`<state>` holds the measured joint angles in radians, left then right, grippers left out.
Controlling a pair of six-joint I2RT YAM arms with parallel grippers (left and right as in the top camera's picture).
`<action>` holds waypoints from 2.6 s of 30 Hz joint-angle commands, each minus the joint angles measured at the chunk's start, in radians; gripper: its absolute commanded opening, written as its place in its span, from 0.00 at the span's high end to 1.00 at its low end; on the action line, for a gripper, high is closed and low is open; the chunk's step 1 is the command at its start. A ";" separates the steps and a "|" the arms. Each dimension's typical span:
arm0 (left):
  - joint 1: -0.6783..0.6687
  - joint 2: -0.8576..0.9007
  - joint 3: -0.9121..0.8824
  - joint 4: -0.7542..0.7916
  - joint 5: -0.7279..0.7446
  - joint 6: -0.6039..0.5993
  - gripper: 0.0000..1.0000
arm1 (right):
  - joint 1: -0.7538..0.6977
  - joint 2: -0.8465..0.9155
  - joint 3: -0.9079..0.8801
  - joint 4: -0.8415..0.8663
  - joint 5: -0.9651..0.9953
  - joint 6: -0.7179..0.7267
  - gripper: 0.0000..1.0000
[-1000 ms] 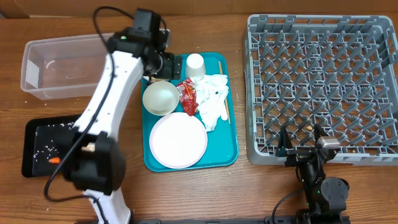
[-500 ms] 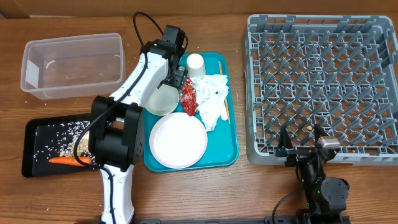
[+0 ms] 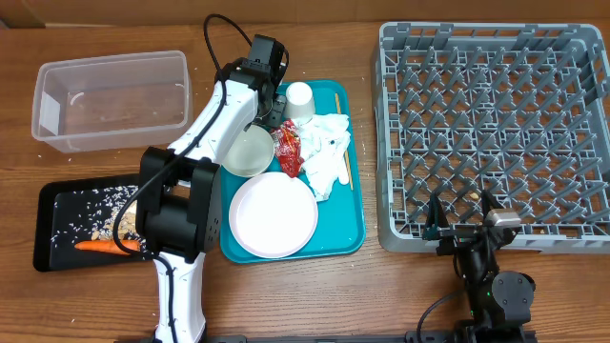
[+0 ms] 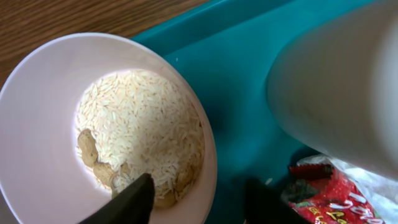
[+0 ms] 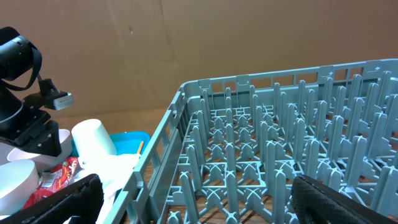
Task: Sort waste into correct bins and load items into the dishwasher rack
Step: 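Grasp the pink-rimmed bowl of rice with the left gripper and lift, then tip the pink bowl over the black tray to pour out its contents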
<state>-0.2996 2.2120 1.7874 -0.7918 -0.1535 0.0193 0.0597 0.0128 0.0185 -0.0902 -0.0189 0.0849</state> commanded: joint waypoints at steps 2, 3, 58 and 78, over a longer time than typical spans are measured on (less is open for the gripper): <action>0.005 0.023 0.017 0.004 0.016 0.004 0.64 | 0.003 -0.009 -0.010 0.006 0.003 -0.003 0.00; 0.005 0.023 0.017 0.004 0.016 0.004 0.64 | 0.003 -0.009 -0.010 0.006 0.003 -0.003 0.00; 0.000 -0.251 0.516 -0.612 0.000 -0.357 0.96 | 0.003 -0.009 -0.010 0.006 0.003 -0.003 0.00; 0.639 -0.431 0.364 -0.898 0.496 -0.198 0.96 | 0.003 -0.009 -0.010 0.006 0.003 -0.003 0.00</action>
<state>0.2535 1.8191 2.1937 -1.6871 0.1482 -0.2928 0.0597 0.0128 0.0185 -0.0898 -0.0189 0.0856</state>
